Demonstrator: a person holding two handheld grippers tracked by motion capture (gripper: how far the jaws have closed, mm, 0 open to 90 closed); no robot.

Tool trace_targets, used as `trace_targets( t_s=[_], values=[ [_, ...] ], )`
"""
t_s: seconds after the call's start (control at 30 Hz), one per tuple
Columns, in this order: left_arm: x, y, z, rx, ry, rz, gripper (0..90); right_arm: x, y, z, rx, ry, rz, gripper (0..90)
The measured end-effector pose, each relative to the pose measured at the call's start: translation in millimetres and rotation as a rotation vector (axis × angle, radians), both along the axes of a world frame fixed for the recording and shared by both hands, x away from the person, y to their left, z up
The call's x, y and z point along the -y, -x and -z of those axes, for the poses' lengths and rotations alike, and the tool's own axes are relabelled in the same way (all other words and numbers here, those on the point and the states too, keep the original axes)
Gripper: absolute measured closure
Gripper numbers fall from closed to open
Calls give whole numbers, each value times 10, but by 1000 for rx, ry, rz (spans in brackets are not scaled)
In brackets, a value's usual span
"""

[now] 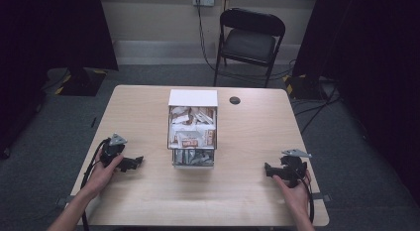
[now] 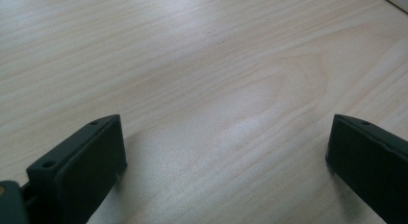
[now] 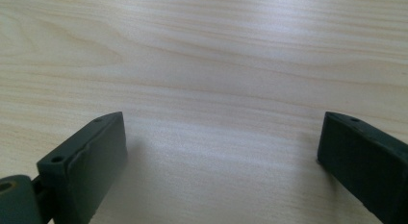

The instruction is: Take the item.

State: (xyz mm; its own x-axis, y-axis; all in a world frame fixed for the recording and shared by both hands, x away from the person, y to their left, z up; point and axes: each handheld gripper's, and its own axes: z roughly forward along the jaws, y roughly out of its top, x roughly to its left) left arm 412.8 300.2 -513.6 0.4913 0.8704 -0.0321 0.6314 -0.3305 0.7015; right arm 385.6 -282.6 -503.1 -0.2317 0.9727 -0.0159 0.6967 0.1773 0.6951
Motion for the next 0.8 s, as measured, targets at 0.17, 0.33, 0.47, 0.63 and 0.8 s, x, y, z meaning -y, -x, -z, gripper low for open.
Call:
trace_targets(
  t_s=[0.17,0.33,0.47,0.63,0.8],
  values=[
    [0,0,0,0,0,0,0,-12,28,-23,-6,0,6,102],
    [0,-1,0,0,0,1,0,-29,44,-43,-5,-3,-3,143],
    [0,-1,0,0,0,0,0,-21,42,-54,-13,-2,-3,151],
    [0,-1,0,0,0,0,0,-6,59,-91,-19,-24,-19,189],
    [0,-1,0,0,-1,0,0,3,79,-118,-11,-49,-22,223]
  ],
)
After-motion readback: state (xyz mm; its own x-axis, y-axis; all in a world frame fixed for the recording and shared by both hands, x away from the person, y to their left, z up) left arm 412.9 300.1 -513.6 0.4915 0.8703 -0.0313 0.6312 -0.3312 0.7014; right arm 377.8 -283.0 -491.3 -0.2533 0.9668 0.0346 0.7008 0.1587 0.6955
